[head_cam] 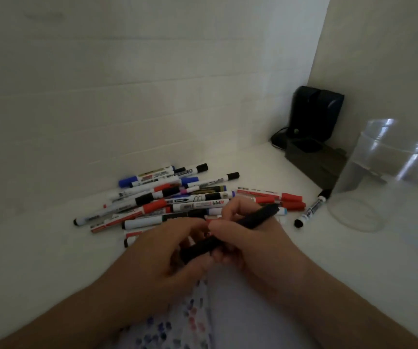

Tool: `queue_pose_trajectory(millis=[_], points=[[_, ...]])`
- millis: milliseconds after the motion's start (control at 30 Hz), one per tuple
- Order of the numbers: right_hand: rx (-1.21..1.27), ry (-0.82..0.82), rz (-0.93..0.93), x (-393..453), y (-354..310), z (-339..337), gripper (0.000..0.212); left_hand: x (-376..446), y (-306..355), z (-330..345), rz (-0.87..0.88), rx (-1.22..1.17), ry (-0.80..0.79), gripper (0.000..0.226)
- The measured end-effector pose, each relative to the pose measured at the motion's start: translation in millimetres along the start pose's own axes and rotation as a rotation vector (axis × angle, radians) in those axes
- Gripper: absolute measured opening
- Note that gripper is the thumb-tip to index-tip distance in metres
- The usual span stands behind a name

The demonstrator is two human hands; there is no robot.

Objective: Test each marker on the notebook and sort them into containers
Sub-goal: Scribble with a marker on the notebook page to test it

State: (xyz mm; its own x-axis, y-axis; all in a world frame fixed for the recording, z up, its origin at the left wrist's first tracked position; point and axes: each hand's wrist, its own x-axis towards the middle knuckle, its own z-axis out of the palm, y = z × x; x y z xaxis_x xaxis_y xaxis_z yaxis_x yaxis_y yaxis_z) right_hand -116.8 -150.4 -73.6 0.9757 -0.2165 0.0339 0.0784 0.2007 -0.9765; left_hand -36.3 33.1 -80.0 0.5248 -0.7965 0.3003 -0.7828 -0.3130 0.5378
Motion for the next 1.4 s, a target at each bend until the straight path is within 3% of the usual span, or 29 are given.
queue_pose_trajectory(millis=[67, 267, 400, 567, 667, 767, 900, 1200, 1400], points=[[-0.126, 0.062, -0.105, -4.1, 4.9, -0.9, 0.023, 0.3, -1.6, 2.4, 0.032, 0.089, -0.055, 0.038], [-0.386, 0.070, -0.177, -3.3, 12.7, -3.9, 0.037, -0.9, 8.1, 8.5, -0.010, 0.086, -0.034, 0.038], [-0.349, 0.043, -0.206, -5.6, 9.8, 0.5, 0.036, 0.1, 11.5, 11.1, -0.028, 0.076, -0.001, 0.029], [-0.311, 0.008, -0.219, -7.8, -2.5, -2.7, 0.028, 12.8, 20.7, -1.5, -0.104, -0.093, -0.107, 0.008], [-0.149, 0.118, -0.155, -5.5, -11.7, -19.9, 0.028, 14.0, 17.6, -5.7, -0.241, -0.087, -0.172, 0.034], [0.052, 0.209, -0.099, -3.1, -21.3, -42.4, 0.030, 6.4, 15.4, -0.1, -0.212, 0.139, -0.187, 0.036], [-0.290, 0.169, -0.143, -3.1, -19.2, -47.2, 0.030, -2.7, 13.4, 12.5, -0.113, 0.338, -0.144, 0.051], [-0.542, 0.227, 0.049, 19.3, -19.5, -22.9, 0.030, 13.9, 5.4, -2.1, -0.081, 0.374, -0.311, 0.058], [-0.653, 0.340, -0.032, 23.7, -5.3, -28.5, 0.023, 19.3, 2.9, -2.3, -0.016, 0.412, -0.361, 0.069]])
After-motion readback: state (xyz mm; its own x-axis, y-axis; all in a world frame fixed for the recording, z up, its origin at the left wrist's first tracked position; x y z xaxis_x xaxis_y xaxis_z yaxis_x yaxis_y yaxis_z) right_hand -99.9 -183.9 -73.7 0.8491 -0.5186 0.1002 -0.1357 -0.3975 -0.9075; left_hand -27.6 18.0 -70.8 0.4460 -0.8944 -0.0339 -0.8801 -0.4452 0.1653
